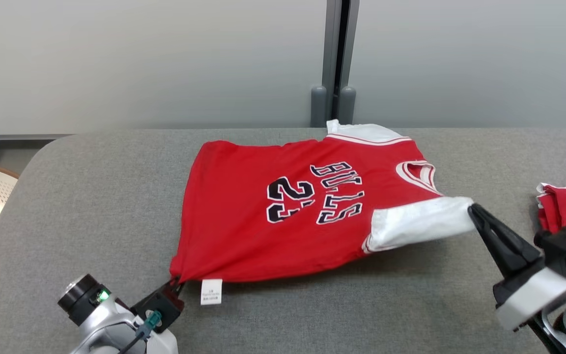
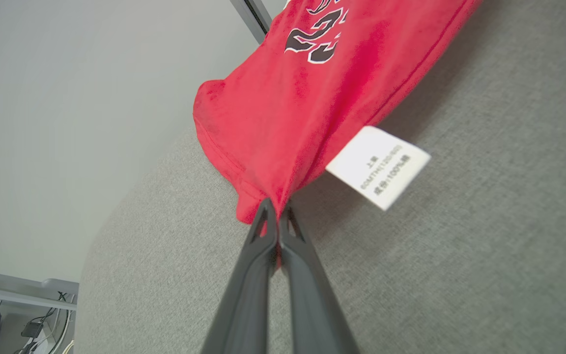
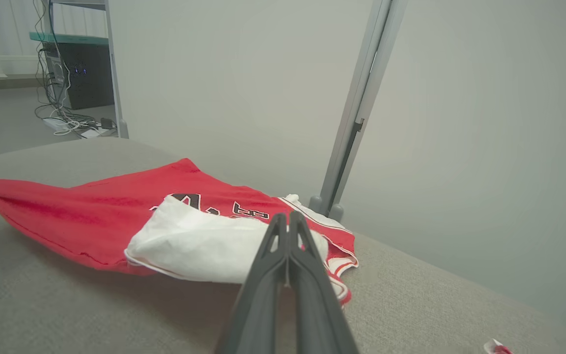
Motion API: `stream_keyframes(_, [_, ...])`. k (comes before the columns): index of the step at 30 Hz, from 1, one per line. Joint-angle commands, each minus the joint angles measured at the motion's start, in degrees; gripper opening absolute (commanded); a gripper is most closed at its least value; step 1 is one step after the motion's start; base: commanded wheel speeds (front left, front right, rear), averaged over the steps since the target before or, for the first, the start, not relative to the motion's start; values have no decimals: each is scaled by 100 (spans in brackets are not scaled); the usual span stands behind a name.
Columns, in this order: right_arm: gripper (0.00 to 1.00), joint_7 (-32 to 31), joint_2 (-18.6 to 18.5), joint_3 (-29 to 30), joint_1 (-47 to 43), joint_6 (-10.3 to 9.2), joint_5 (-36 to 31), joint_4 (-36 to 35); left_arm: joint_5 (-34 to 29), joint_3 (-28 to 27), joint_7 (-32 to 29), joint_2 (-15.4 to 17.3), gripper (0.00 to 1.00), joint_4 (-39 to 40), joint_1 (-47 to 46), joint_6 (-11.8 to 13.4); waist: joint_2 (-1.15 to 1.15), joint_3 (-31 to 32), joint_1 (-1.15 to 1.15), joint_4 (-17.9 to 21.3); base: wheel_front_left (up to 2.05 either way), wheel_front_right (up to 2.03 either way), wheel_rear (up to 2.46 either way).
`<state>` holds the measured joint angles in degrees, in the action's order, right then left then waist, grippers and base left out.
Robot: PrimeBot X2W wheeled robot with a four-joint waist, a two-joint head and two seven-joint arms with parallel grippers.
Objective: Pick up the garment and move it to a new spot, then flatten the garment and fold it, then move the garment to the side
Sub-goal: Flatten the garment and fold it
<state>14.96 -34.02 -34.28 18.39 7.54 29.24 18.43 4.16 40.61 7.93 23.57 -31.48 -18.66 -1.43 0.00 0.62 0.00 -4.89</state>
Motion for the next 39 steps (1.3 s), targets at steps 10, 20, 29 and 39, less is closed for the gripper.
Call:
stream_keyframes(10, [0, -217, -909, -447, -932, -10, 599, -823, 148, 167, -984, 691, 0, 1782, 1114, 83, 0, 158, 0, 102, 0, 0, 0])
stream_keyframes(20, [0, -609, -1583, -519, -1240, -10, 975, -1541, 213, 215, -1694, 1113, 0, 3008, 1629, 248, 0, 153, 0, 200, 0, 0, 0])
stream_keyframes(29, [0, -600, -1408, -298, -867, -10, 462, -1381, 170, 113, -1937, 1061, 0, 3205, 1150, 249, 0, 38, 0, 124, 0, 0, 0])
stream_keyframes(39, [0, -218, -1048, 47, -277, -11, -432, -1111, 158, 21, -1841, 973, 0, 2768, 442, 80, 0, -207, 0, 140, 0, 0, 0])
